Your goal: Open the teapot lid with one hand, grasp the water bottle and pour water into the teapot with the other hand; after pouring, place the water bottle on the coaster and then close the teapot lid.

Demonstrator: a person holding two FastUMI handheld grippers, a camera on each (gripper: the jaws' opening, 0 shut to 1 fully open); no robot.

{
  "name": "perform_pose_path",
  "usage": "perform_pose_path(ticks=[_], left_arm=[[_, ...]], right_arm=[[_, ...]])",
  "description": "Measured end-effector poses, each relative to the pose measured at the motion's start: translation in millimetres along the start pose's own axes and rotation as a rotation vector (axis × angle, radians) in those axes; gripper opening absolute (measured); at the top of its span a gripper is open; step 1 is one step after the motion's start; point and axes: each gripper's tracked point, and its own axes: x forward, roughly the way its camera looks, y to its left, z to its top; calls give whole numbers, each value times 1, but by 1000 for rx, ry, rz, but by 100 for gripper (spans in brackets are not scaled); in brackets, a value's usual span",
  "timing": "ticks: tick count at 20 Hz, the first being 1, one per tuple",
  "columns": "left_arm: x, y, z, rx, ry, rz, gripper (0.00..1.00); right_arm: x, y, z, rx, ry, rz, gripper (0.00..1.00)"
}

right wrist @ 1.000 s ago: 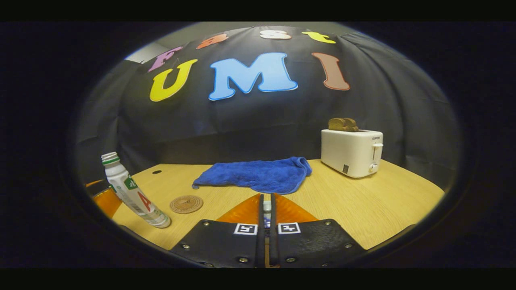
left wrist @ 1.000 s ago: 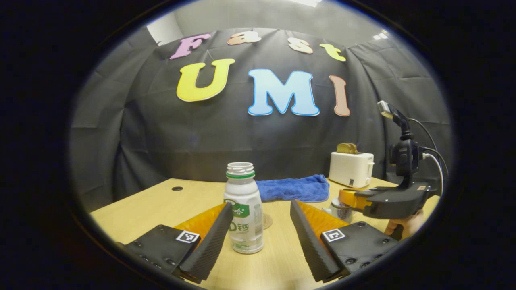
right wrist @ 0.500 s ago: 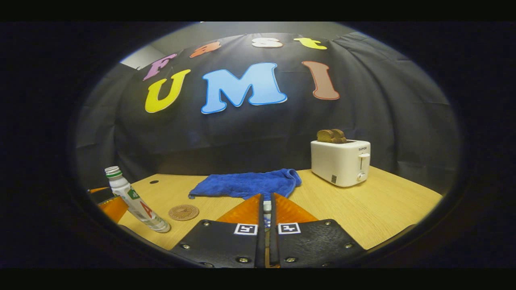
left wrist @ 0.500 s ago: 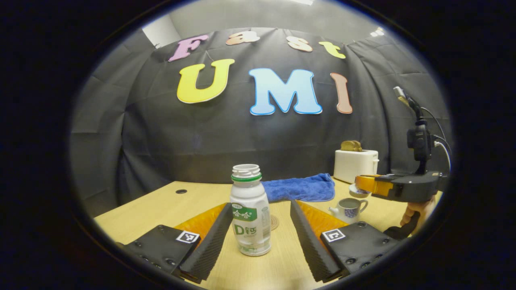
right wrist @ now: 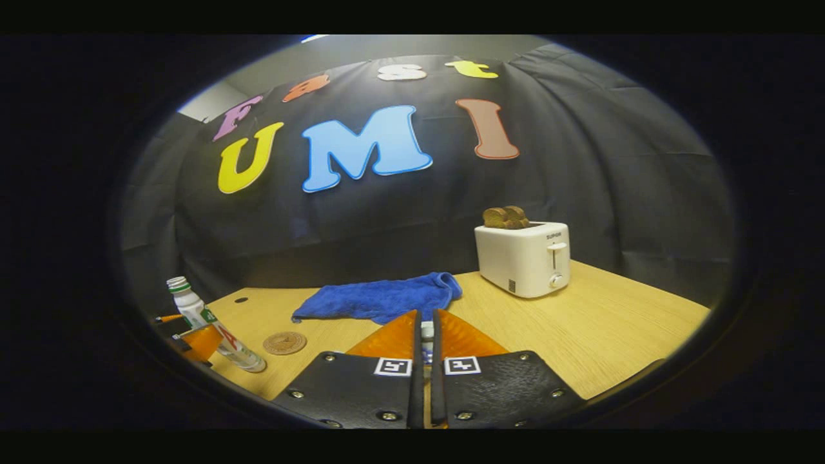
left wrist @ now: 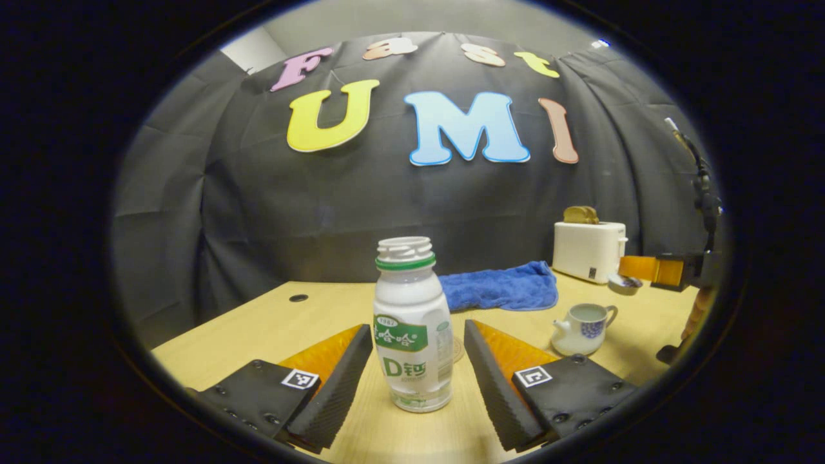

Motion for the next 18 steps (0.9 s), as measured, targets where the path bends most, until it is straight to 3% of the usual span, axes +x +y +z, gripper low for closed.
perform_pose_path(ticks=[2, 3, 4, 7, 8, 12, 13, 14, 17, 18], left_arm=[[5, 1, -8, 12, 21, 9, 99], [6, 2, -12, 16, 29, 16, 99], [9, 2, -13, 18, 37, 20, 95], [12, 2, -22, 26, 55, 36, 100], [12, 1, -24, 30, 61, 40, 100], [16, 0, -29, 69, 83, 57, 100], [16, -3, -29, 77, 85, 55, 96], [17, -3, -28, 86, 84, 58, 80], [16, -5, -28, 91, 82, 49, 89], [17, -5, -27, 93, 83, 42, 88]], right_arm=[[-2, -10, 1, 8, -3, -16, 4], [-2, -15, 1, 14, -3, -23, 0], [-3, -19, 0, 19, -3, -30, 4], [-5, -29, -1, 32, 1, -40, 0], [-6, -32, -2, 37, 3, -44, 4], [-7, -38, -2, 61, 6, -48, 4], [-8, -39, -3, 62, 4, -50, 4], [-8, -40, -2, 63, 4, -52, 0], [-8, -42, -4, 72, 9, -52, 0], [-9, -42, -4, 76, 10, -50, 4]])
